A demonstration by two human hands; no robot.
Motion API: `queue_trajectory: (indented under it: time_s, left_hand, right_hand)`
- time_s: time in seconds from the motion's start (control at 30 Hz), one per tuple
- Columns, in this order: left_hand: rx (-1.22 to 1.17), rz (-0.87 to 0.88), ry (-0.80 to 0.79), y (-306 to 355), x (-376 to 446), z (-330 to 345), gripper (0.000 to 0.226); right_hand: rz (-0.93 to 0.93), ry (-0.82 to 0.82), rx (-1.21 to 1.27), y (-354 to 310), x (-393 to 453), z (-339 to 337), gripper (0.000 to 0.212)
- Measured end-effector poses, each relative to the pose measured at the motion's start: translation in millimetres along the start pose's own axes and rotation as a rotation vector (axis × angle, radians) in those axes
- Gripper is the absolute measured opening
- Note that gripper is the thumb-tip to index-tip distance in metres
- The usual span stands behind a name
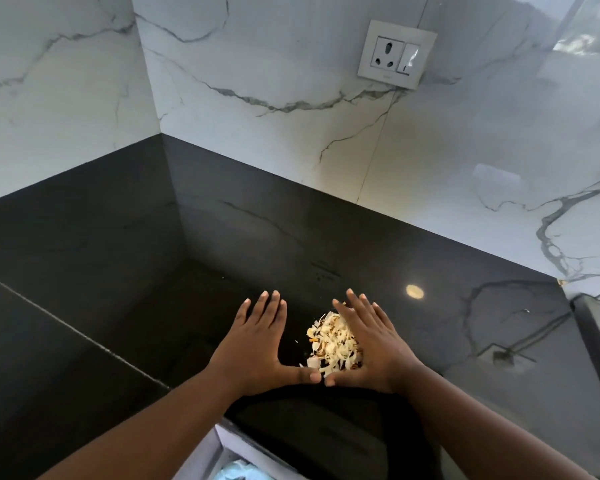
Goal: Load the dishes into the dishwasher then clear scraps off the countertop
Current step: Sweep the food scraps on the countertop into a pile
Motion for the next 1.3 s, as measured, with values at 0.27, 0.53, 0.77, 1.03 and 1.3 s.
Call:
queue_trajectory:
  time_s: [0.27, 0.53, 0.77, 1.03, 1.3]
  left_hand:
    - [-0.046, -0.040, 0.000, -2, -1, -3, 0.129]
    - [-0.096, -0.075, 0.025, -2, 0, -6, 0.119]
    - [-0.103, -0.084, 0.061, -5, 1, -5, 0.115]
    - [-0.101, -0.078, 0.076, -6, 1, -6, 0.110]
    - [-0.107, -0.094, 0.058, -5, -1, -7, 0.107]
  right_hand:
    - [-0.179, 0.024, -0.081, -15, 5, 3, 0.126]
    - [-0.195, 0.117, 0.012, -28, 12, -2, 0.097]
    - [-0.266, 0.191, 0.060, -29, 7, -11, 0.059]
    - [-0.283, 0.239, 0.042, -29, 9, -9, 0.046]
    - [-0.277, 0.235, -0.035, -34, 10, -11, 0.046]
Point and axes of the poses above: each hand's wrist, its own x-axis towards the middle knuckle, its own z-axis out of the palm, y = z × x, the point moved 10 cm from there along x, towards the middle knuckle, and after that the axes turned 11 degrees about -x, right-handed, at the moved point
